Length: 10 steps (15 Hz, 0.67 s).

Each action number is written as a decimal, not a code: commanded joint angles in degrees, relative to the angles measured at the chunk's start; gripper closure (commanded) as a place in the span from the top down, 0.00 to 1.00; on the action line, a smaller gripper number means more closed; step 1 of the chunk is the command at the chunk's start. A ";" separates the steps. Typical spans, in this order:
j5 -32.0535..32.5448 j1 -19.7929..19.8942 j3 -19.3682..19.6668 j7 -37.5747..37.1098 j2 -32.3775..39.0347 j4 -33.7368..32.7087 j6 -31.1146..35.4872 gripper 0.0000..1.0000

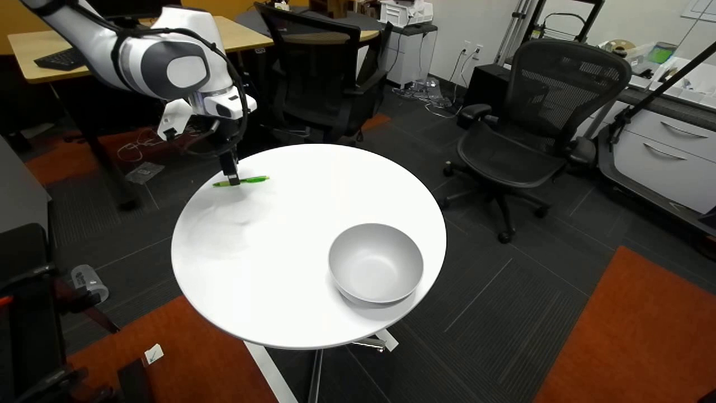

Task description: Take the marker from the table and put it in the white bowl

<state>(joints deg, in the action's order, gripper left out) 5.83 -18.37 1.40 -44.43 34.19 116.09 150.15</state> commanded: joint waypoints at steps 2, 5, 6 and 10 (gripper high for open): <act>-0.99 -1.23 1.06 -0.75 2.93 -3.60 -1.02 1.00; -0.90 -1.46 1.42 -0.74 4.15 -4.58 -0.89 0.75; -0.79 -1.59 1.61 -0.79 4.46 -4.86 -0.90 0.72; -0.82 -2.11 2.06 -1.09 5.06 -5.49 -0.87 0.42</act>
<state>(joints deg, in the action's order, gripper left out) 5.66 -18.91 2.09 -44.43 38.49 112.11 150.15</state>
